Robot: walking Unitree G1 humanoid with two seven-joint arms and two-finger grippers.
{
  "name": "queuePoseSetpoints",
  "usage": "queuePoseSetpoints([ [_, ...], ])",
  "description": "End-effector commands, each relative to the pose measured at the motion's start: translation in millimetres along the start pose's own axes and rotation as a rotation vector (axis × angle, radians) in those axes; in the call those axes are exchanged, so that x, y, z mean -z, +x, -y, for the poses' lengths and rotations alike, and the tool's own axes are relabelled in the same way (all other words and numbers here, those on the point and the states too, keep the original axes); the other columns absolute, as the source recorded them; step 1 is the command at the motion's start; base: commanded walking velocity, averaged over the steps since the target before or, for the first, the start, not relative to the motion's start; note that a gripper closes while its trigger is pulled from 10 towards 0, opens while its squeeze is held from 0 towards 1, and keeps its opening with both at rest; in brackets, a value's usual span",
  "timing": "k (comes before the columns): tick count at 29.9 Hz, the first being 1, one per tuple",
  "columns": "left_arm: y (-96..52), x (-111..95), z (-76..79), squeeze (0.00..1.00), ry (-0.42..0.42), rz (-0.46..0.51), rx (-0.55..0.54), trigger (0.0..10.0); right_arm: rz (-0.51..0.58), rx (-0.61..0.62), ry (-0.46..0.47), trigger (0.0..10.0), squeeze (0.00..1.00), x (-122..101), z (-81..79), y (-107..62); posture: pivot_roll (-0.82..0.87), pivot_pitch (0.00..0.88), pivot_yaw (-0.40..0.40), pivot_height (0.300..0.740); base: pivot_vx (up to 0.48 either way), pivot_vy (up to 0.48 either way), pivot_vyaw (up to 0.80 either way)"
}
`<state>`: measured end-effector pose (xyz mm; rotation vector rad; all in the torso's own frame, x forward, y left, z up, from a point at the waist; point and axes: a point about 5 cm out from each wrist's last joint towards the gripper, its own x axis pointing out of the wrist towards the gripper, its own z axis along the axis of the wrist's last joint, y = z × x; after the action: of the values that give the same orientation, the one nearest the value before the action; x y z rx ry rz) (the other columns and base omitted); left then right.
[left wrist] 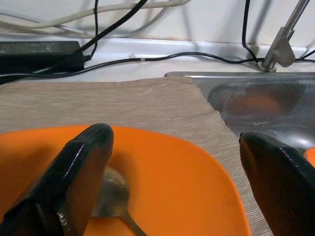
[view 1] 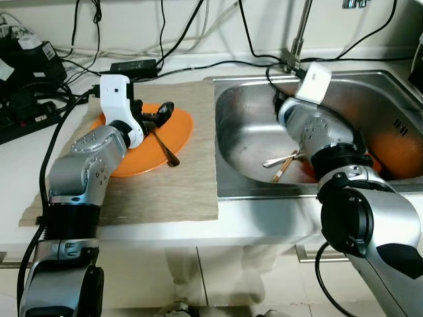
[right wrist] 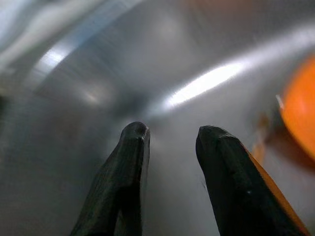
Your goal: Kitchen organization
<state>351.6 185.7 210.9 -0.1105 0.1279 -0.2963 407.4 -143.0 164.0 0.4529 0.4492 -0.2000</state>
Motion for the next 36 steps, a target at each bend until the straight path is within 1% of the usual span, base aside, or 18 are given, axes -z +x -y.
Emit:
queuePoseSetpoints([
  [1,-5.1,-1.2,-4.4,0.0,0.013,-0.012,-0.008,10.0,-0.021,0.037,0.045,10.0,0.0,6.1,6.0,1.4,0.0,0.008,0.097,0.74,0.0,0.0,0.0],
  [4,-7.1,-2.1,-5.1,0.0,0.026,-0.019,-0.006,10.0,-0.047,0.092,0.069,10.0,0.0,16.6,17.4,3.6,0.01,0.012,0.083,0.74,0.0,0.0,0.0],
  [8,-5.9,-3.2,-2.7,0.0,0.018,-0.011,0.002,10.0,0.025,0.067,-0.028,10.0,0.0,3.2,12.7,2.6,0.0,0.0,0.069,0.74,0.0,0.0,0.0],
  [9,-3.6,-3.3,-1.8,0.0,0.011,0.0,0.0,10.0,0.123,0.038,-0.136,10.0,0.0,-16.4,4.0,-0.4,-0.02,0.0,0.06,0.74,0.0,0.0,0.0],
  [10,-3.6,-3.3,-1.8,0.0,0.011,0.0,0.0,10.0,0.123,0.038,-0.136,10.0,0.0,-16.4,4.0,-0.4,-0.02,0.0,0.06,0.74,0.0,0.0,0.0],
  [11,-1.2,-3.9,-0.9,0.0,0.0,0.014,-0.003,10.0,0.242,-0.024,-0.262,10.0,0.0,-38.4,-12.5,-6.4,-0.03,0.0,0.049,0.74,0.0,0.0,0.0],
  [12,-0.3,-4.1,-0.6,0.0,-0.004,0.019,-0.006,10.0,0.293,-0.054,-0.322,10.0,0.0,-46.0,-20.8,-9.6,-0.03,0.0,0.047,0.74,0.0,0.0,0.0],
  [13,-0.3,-4.1,-0.6,0.0,-0.004,0.019,-0.006,10.0,0.293,-0.054,-0.322,10.0,0.0,-46.0,-20.8,-9.6,-0.03,0.0,0.047,0.74,0.0,0.0,0.0],
  [15,1.9,-2.4,1.0,0.0,-0.007,0.015,-0.009,10.0,0.395,-0.137,-0.473,10.0,0.0,-55.3,-40.4,-16.7,-0.03,0.0,0.036,0.74,0.0,0.0,0.0],
  [17,2.7,-1.1,1.3,0.0,-0.002,0.01,-0.014,10.0,0.422,-0.161,-0.531,10.0,0.0,-54.8,-45.6,-18.3,-0.03,0.0,0.034,0.74,0.0,0.0,0.0],
  [18,3.9,3.0,1.3,0.0,0.001,-0.013,-0.025,10.0,0.454,-0.234,-0.666,10.0,0.0,-46.6,-56.3,-20.6,-0.03,0.0,0.034,0.74,0.0,0.0,0.0],
  [22,4.9,7.8,0.8,0.0,0.014,-0.031,-0.035,10.0,0.471,-0.304,-0.758,10.0,0.0,-34.7,-61.8,-21.5,-0.03,0.0,0.033,0.74,0.0,0.0,0.0],
  [23,5.5,11.3,0.5,0.0,0.008,-0.026,-0.037,10.0,0.521,-0.386,-0.832,10.0,0.0,-23.6,-64.7,-24.6,-0.03,0.0,0.033,0.74,0.0,0.0,0.0],
  [26,6.8,10.8,-1.5,0.0,-0.021,0.029,-0.05,10.0,0.582,-0.443,-0.867,10.0,0.0,-15.7,-60.6,-29.1,-0.03,0.0,0.037,0.74,0.0,0.0,0.0],
  [28,8.5,14.0,-9.1,0.0,-0.047,0.103,-0.117,10.0,0.641,-0.408,-0.808,10.0,0.0,-13.0,-42.6,-34.6,-0.05,0.0,0.05,0.74,0.0,0.0,0.0],
  [30,7.6,15.8,-10.6,0.0,-0.043,0.127,-0.14,10.0,0.662,-0.386,-0.794,10.0,0.0,-12.0,-36.0,-37.5,-0.05,0.0,0.055,0.74,0.0,0.0,0.0],
  [33,1.0,22.5,-13.1,0.0,-0.108,0.16,-0.204,10.0,0.688,-0.35,-0.758,10.0,0.0,-4.8,-23.4,-47.5,-0.1,0.0,0.08,0.74,0.0,0.0,0.0],
  [36,-9.5,23.1,-6.9,0.0,-0.041,0.202,-0.244,10.0,0.741,-0.302,-0.763,10.0,0.0,5.3,-7.0,-60.6,-0.11,0.0,0.09,0.74,0.0,0.0,0.0],
])
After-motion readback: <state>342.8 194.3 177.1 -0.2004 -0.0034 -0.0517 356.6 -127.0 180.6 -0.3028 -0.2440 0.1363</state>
